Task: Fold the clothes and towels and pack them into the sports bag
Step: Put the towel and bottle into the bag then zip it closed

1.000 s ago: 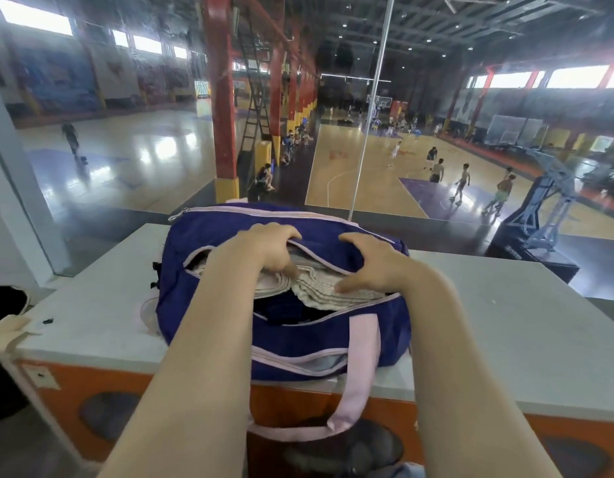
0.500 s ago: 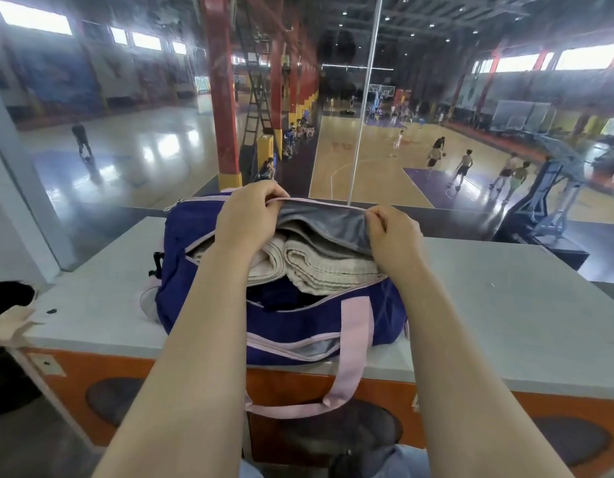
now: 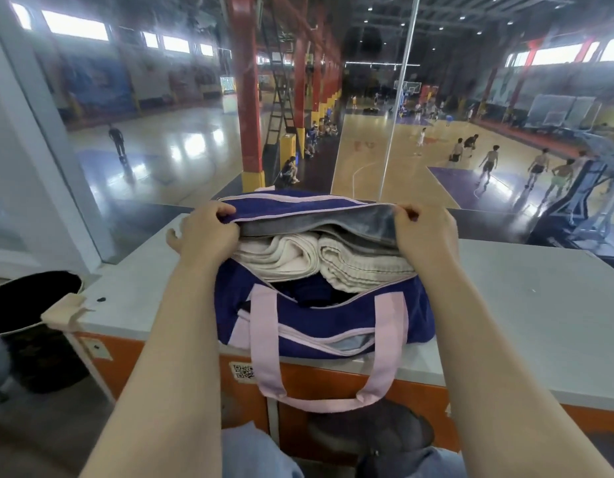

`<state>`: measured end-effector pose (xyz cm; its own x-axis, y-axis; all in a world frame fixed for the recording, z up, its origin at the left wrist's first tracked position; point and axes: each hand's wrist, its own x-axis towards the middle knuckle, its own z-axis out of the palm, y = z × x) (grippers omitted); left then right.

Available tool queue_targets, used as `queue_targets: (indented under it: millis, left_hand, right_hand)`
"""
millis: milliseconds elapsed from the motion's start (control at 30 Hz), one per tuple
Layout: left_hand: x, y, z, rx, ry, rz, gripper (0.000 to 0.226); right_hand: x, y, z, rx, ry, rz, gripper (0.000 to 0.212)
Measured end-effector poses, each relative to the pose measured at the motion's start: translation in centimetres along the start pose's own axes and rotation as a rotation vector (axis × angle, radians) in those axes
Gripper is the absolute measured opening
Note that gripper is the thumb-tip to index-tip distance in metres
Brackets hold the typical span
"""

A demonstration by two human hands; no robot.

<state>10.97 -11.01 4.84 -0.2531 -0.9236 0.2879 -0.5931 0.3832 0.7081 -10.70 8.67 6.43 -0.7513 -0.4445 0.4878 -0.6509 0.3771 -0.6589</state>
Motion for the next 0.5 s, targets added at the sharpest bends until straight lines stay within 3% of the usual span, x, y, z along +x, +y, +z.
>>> queue_targets:
  millis: [133,300,400,500]
  left_hand:
    - [-0.9,-2.2,-0.3,-0.430,-0.028,-0.078,0.022]
    - [-0.5,-1.7,-0.1,-0.479,-0.039,-0.040,0.018]
    - [-0.6,-1.6,-0.1,-0.513,-0.061,-0.073,0.022]
    - [-0.8,-1.4,0.1,-0.515,-0.028,-0.081,0.018]
  right_hand:
    - [-0.6,-1.7,0.6,-0.050,-0.008,-0.006,0.022]
    - [-2.5,-6.2,2.4,0.139,-0.347,-0.139,0.003]
    - [-3.6,-8.2,4.5,0.091,-0.558,-0.278,0.002]
    - [-4.4,-9.2,6.6,0.070,-0.633,-0.357,0.018]
